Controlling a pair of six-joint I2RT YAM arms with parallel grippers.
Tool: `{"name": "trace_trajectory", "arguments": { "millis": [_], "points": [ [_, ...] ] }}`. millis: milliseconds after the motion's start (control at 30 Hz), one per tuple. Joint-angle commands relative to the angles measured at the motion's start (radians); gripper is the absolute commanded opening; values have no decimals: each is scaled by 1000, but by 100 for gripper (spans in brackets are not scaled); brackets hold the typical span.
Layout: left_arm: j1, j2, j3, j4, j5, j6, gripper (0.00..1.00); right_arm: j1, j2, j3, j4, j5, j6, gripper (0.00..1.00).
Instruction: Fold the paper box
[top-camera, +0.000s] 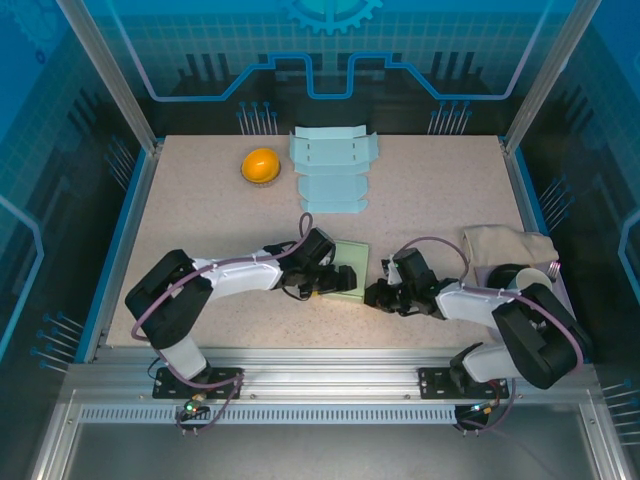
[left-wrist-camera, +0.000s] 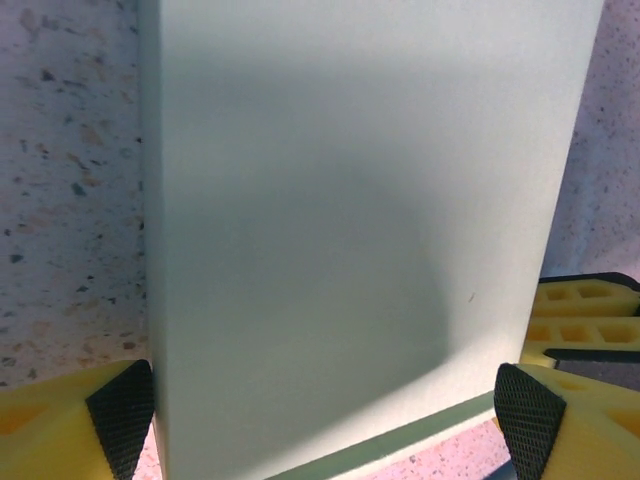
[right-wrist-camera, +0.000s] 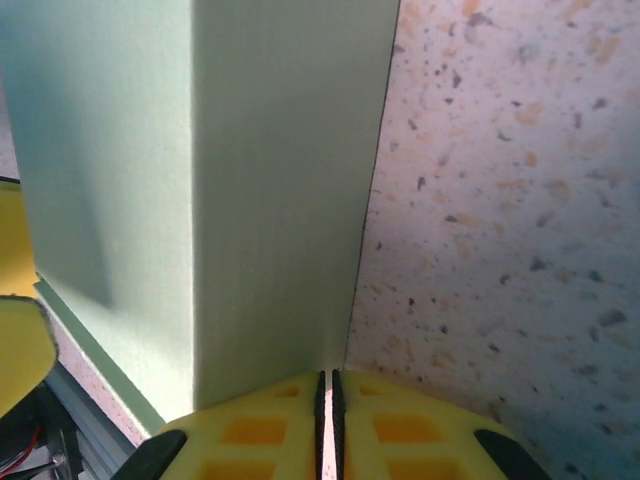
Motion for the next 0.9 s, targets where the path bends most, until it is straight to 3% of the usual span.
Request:
{"name": "trace_trajectory", "arguments": {
  "millis": [0,67,267,667,767,867],
  "points": [
    [-48,30,-12,89,61,-63,91,39,7,-13,231,-108,65,13],
    [-61,42,-14,136,83,-88,91,63,-11,1,298,-146,66,14],
    [-81,64,28,176,109,-94,89,128,-49,84,267,-184,-7,14],
    [-81,51,47,172,107,-98,89,139,11,67,327,-155,22,14],
    [-72,42,58,114,72,-81,89,140,-5,80,230,-102,2,16],
    [-46,29,89,-15,7,-39,89,140,-48,111,-17,23,-61,17]
  ]
}}
